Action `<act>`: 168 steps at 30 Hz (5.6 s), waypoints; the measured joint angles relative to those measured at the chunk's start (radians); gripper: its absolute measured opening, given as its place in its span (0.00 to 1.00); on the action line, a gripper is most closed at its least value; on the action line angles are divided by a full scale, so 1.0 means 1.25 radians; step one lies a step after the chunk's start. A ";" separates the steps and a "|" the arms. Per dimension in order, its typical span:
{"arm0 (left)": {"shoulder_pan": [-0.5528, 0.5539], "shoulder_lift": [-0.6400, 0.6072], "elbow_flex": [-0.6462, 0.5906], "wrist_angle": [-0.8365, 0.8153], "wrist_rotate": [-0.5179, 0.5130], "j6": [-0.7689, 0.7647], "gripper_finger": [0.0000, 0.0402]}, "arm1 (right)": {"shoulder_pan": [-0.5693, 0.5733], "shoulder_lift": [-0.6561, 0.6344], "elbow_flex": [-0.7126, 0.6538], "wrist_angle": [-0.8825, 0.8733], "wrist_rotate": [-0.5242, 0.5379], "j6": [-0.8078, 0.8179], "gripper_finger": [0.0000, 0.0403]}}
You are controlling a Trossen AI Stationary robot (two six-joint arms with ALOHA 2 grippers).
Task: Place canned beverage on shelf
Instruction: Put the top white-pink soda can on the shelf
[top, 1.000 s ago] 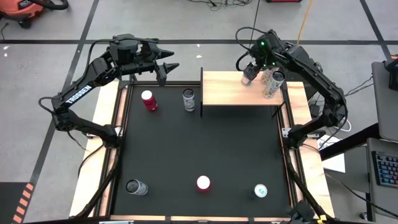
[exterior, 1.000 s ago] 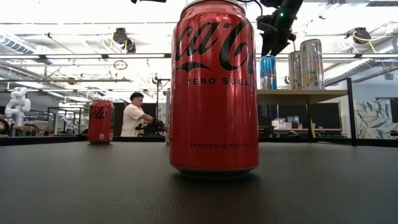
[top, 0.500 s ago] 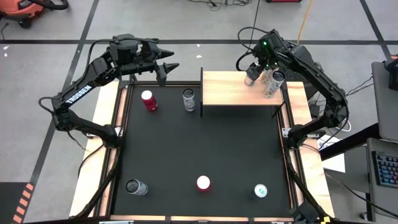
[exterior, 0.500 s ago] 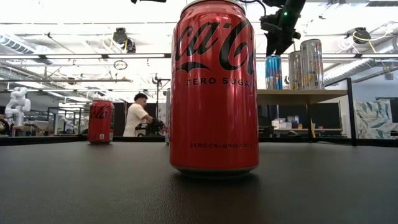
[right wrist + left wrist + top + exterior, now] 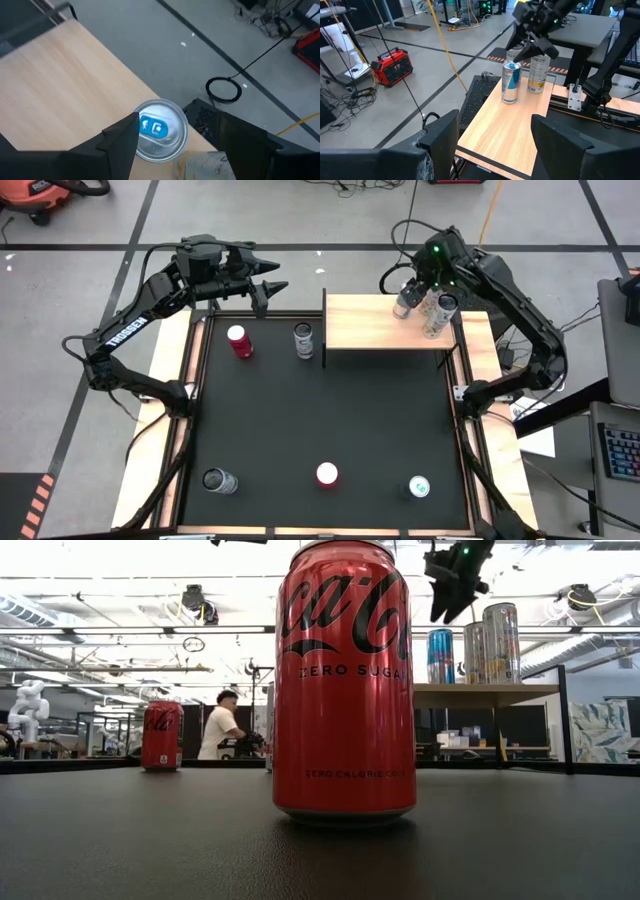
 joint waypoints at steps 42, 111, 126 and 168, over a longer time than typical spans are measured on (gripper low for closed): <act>-0.082 0.000 -0.163 -0.099 0.019 0.023 0.62 | 0.100 -0.194 0.001 0.043 -0.169 0.070 0.62; -0.137 0.000 -0.163 -0.057 -0.017 -0.047 0.69 | 0.100 -0.192 0.001 0.038 -0.167 0.064 0.62; -0.137 0.000 -0.163 -0.065 -0.017 -0.042 0.95 | 0.100 -0.192 0.001 0.038 -0.167 0.064 0.62; -0.136 0.168 -0.163 -0.066 -0.149 0.008 0.94 | 0.100 -0.178 0.001 0.038 -0.167 0.064 0.62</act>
